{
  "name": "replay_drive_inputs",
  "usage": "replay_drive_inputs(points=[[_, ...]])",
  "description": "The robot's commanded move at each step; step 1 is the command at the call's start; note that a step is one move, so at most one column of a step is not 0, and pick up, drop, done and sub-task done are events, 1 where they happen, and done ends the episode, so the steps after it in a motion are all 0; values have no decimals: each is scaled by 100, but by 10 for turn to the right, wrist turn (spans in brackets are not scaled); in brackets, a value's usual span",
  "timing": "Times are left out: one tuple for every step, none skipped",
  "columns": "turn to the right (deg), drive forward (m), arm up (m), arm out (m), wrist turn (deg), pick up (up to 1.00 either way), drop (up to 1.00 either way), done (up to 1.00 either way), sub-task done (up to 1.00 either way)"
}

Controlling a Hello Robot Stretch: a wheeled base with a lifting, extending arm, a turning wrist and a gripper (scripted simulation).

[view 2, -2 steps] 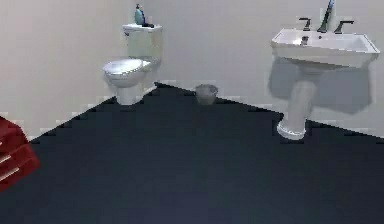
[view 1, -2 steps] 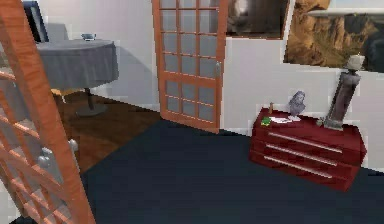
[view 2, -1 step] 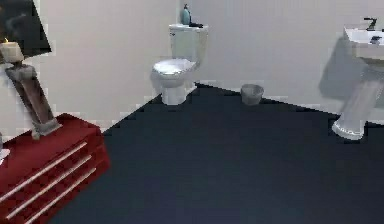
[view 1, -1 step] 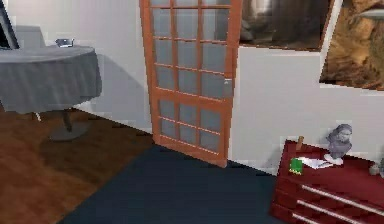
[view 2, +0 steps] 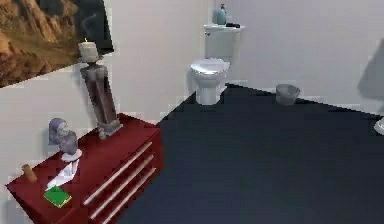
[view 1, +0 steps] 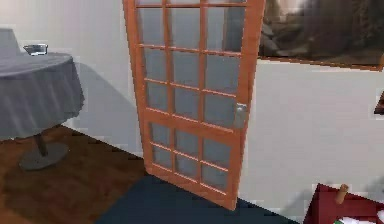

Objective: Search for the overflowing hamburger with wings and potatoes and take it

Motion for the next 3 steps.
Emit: replay_drive_inputs(points=[[-450,0,0,0,0,0,0,0,0],[-150,0,0,0,0,0,0,0,0],[0,100,0,0,0,0,0,0,0]])
